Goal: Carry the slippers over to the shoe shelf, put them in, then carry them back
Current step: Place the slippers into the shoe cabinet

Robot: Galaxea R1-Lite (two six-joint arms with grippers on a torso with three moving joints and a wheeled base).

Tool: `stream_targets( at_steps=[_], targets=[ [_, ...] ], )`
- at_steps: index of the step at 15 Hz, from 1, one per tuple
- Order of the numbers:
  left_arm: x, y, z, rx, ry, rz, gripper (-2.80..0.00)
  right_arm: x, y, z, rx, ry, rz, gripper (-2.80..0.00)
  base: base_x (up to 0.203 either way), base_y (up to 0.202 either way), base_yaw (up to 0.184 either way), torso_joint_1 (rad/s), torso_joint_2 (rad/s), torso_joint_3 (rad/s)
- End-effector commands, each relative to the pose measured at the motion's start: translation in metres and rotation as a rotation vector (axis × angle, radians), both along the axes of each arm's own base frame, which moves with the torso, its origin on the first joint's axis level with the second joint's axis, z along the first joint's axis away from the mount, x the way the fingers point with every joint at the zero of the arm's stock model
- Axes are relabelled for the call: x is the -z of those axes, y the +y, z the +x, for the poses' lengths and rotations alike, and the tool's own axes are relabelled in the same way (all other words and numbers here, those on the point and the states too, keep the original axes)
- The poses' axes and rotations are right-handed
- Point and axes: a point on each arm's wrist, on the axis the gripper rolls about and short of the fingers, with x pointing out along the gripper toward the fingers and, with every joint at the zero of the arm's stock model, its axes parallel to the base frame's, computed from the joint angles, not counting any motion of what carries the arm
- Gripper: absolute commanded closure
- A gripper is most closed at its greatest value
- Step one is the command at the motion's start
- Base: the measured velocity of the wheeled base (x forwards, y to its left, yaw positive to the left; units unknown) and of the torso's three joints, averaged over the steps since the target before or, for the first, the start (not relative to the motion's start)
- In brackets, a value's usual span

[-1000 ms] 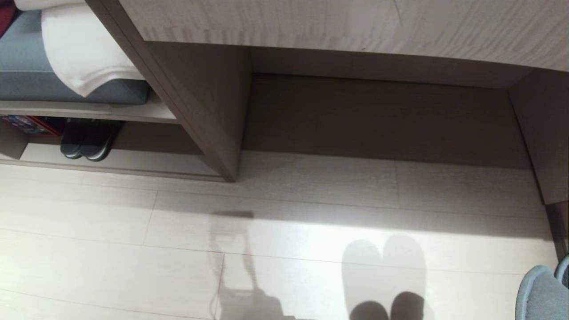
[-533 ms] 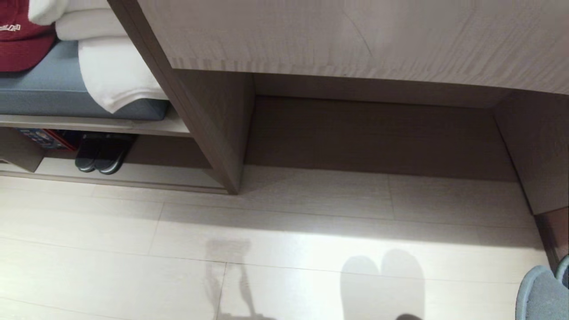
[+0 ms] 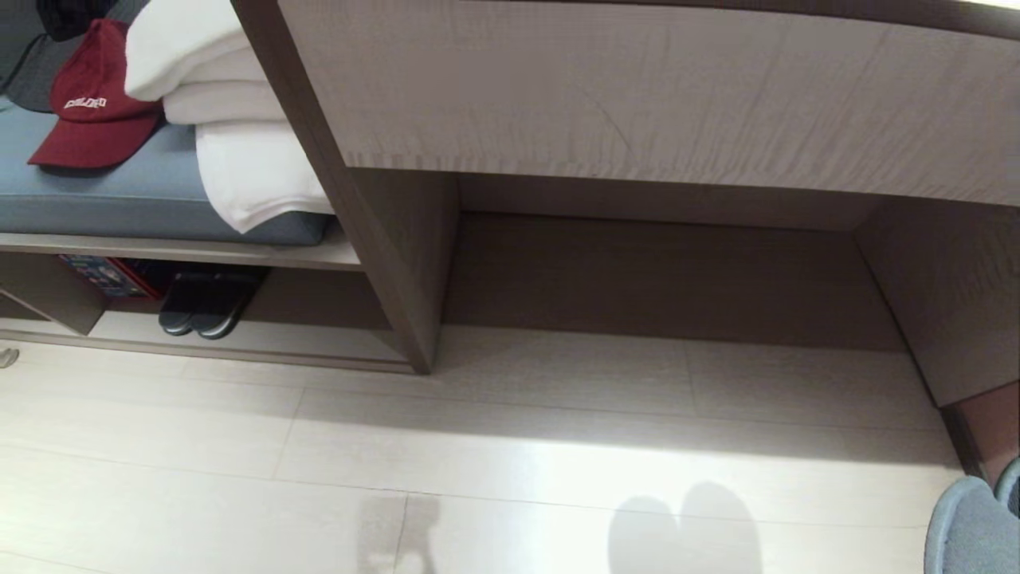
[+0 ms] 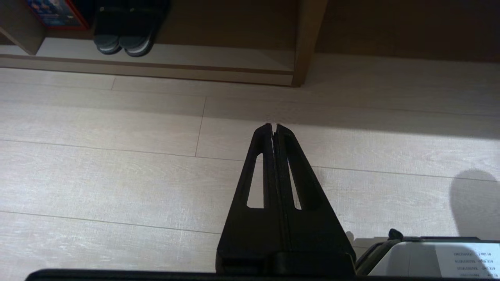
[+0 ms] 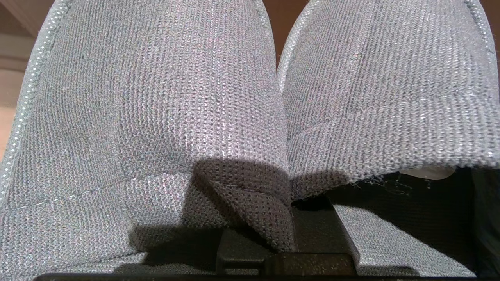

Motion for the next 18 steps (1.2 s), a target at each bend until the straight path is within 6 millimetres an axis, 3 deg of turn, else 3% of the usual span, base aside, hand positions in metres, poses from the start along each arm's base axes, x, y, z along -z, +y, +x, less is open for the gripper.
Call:
stream_targets(
  at_steps=[1,18],
  targets=[
    [-0.0001,0.0,0.0,-0.003,0.0,-0.001,0.0,0.0004,0.0,0.0001,0.001,0.001,-0.001,0.0,0.0,0.0,0.0,-0.001,0.0,0.203],
    [-0.0001,0.0,0.0,-0.002,0.0,-0.003,0.0,0.0003,0.0,0.0001,0.0,0.001,-0.001,0.0,0.0,0.0,0.0,0.004,0.0,0.2]
  ],
)
